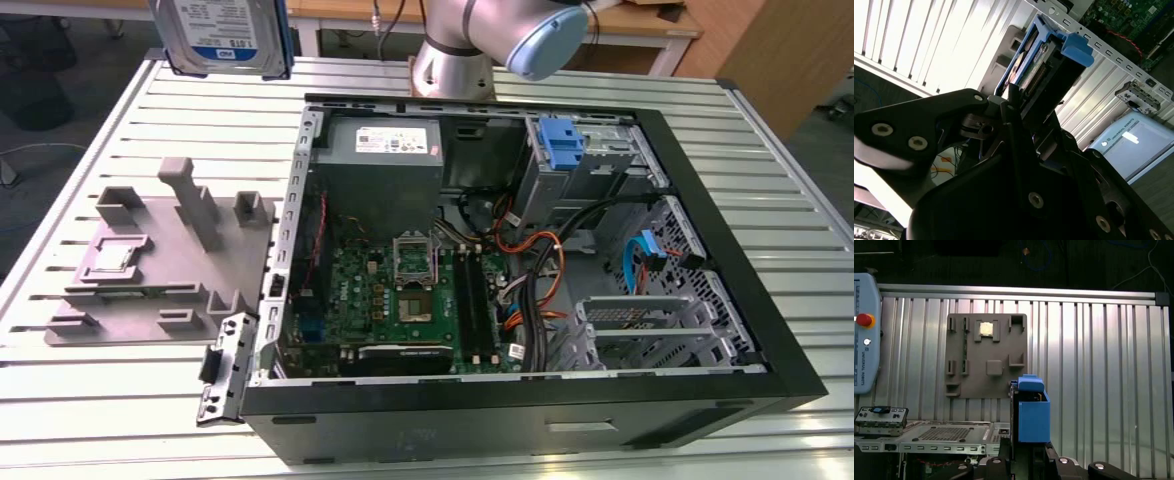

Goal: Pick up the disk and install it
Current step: 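Pick up the disk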

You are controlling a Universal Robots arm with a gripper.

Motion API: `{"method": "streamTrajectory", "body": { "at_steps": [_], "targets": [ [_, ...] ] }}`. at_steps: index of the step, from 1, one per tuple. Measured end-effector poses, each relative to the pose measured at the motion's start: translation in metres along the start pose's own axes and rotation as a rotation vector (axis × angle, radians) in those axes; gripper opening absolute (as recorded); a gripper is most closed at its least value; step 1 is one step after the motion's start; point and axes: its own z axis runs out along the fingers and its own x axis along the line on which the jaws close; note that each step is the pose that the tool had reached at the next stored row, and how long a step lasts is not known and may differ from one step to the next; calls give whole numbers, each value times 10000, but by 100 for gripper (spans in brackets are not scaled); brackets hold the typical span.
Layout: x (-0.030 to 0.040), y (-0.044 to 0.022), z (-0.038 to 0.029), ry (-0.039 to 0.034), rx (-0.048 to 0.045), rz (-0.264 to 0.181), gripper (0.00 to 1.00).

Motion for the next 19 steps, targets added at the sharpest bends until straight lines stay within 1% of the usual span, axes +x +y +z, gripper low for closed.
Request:
{"method": "streamTrajectory", "body": {
  "at_steps": [7,19],
  "targets": [
    [1,-110,-8,-1,-47,17,35],
    [11,-275,-20,-8,-114,94,35]
  ]
}}
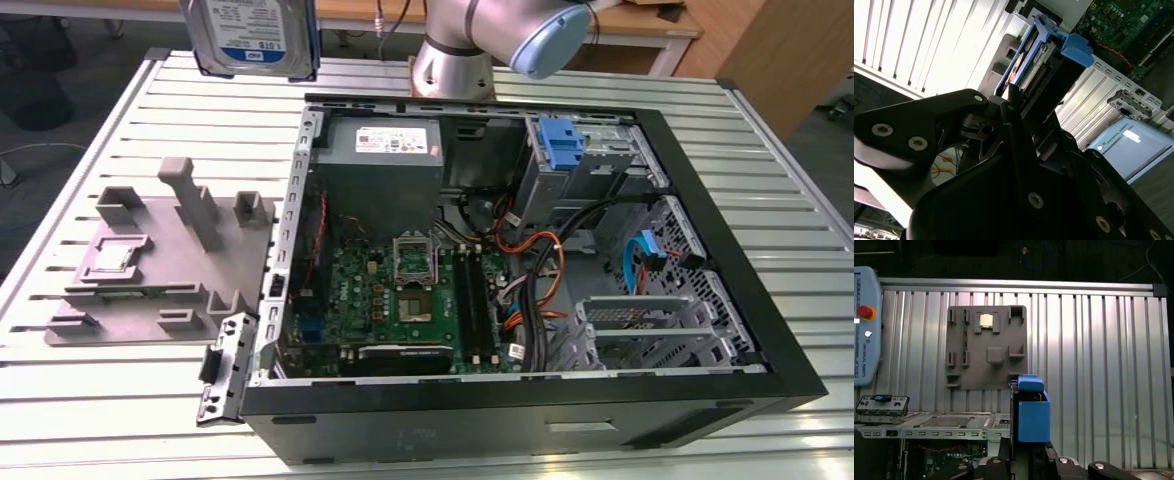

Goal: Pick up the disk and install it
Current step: 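Pick up the disk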

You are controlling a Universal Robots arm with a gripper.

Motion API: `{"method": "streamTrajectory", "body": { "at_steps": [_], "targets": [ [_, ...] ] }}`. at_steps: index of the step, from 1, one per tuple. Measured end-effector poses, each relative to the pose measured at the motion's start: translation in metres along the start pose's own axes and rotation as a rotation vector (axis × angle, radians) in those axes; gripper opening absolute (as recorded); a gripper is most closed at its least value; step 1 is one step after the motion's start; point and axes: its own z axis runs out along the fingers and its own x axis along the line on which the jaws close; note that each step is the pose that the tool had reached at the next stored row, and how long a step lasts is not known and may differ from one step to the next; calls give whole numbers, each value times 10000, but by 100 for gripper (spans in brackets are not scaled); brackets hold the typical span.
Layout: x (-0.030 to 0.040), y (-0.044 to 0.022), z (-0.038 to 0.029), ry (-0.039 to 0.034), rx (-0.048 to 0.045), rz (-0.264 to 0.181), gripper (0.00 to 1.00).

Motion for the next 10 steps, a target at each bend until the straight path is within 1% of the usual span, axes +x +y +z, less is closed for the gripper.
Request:
{"method": "streamTrajectory", "body": {
  "at_steps": [10],
  "targets": [
    [4,-173,-15,-4,-45,52,35]
  ]
}}
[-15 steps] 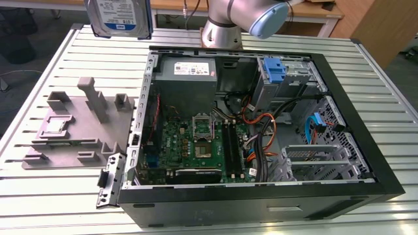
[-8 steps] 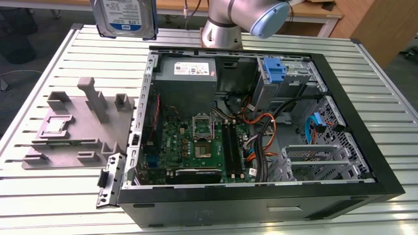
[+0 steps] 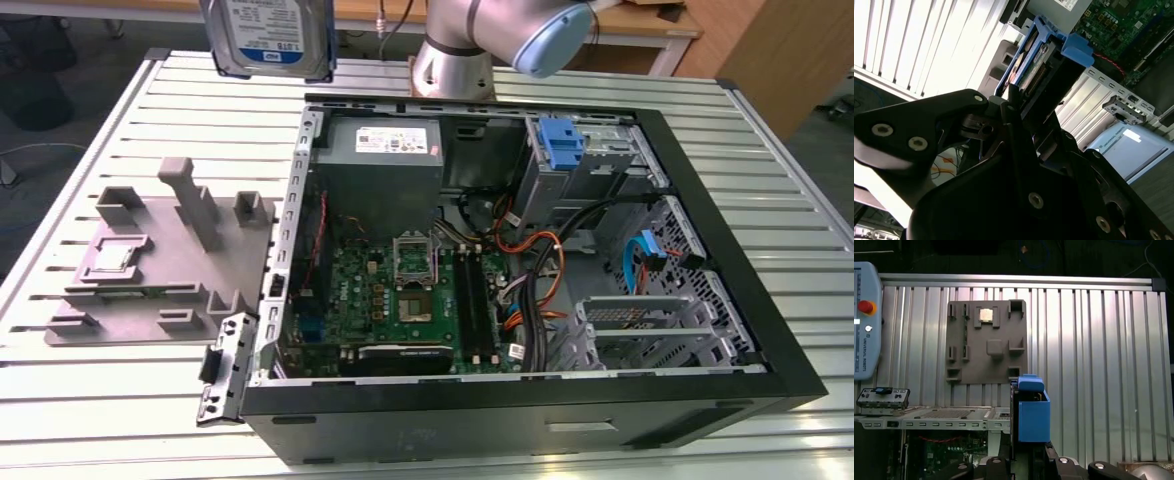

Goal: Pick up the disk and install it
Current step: 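Pick up the disk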

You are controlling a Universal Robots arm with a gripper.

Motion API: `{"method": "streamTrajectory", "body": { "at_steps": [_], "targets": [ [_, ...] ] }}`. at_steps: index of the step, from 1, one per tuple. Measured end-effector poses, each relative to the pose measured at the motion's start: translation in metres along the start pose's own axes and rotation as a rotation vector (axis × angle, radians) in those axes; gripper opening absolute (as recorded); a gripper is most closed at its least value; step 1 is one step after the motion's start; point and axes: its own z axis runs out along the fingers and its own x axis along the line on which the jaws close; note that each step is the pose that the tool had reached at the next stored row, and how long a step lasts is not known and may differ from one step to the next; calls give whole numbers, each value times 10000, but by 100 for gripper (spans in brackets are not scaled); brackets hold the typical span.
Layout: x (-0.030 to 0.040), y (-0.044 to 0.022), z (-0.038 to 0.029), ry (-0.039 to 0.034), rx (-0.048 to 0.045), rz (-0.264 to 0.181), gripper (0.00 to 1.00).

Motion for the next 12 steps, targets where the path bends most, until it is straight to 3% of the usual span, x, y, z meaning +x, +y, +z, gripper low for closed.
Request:
{"method": "streamTrajectory", "body": {
  "at_steps": [12],
  "targets": [
    [-1,-202,-17,-1,-24,9,35]
  ]
}}
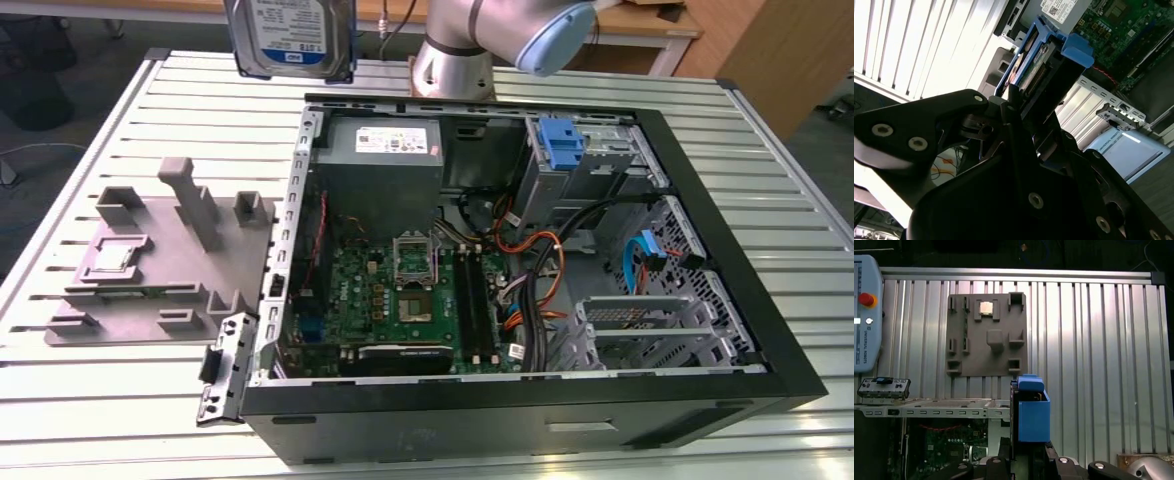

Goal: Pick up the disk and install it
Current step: 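Pick up the disk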

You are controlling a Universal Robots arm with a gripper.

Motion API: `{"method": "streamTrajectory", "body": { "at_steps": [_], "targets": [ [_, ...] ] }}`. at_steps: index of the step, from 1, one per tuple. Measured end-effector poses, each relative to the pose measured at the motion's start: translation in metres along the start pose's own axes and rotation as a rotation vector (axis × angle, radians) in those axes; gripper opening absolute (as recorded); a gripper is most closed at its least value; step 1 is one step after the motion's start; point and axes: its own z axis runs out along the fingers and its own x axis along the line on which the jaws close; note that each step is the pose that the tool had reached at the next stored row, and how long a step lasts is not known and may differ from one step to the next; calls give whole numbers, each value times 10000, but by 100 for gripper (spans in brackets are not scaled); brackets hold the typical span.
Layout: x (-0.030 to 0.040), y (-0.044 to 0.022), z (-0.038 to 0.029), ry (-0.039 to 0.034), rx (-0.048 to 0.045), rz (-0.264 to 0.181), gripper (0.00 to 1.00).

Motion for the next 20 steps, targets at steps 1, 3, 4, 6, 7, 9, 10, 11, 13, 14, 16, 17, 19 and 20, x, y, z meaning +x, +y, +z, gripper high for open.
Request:
{"method": "streamTrajectory", "body": {
  "at_steps": [1,3,4,6,7,9,10,11,13,14,16,17,19,20],
  "targets": [
    [0,-8,-1,1,-1,0,35],
    [0,-9,-1,0,0,1,35],
    [0,-9,-1,0,0,1,35],
    [0,-11,-1,0,0,0,35],
    [0,-11,-1,0,0,0,35],
    [0,-12,-1,0,25,-2,35],
    [0,-12,-1,0,47,-2,35],
    [0,-12,-1,0,69,-2,35],
    [0,-13,1,-2,95,-3,35],
    [0,-15,1,-3,103,-3,35],
    [0,-27,-1,0,103,-3,35],
    [0,-41,-2,0,103,-3,35],
    [0,-83,-5,0,103,-2,35],
    [1,-111,-7,-1,104,-3,35]
  ]
}}
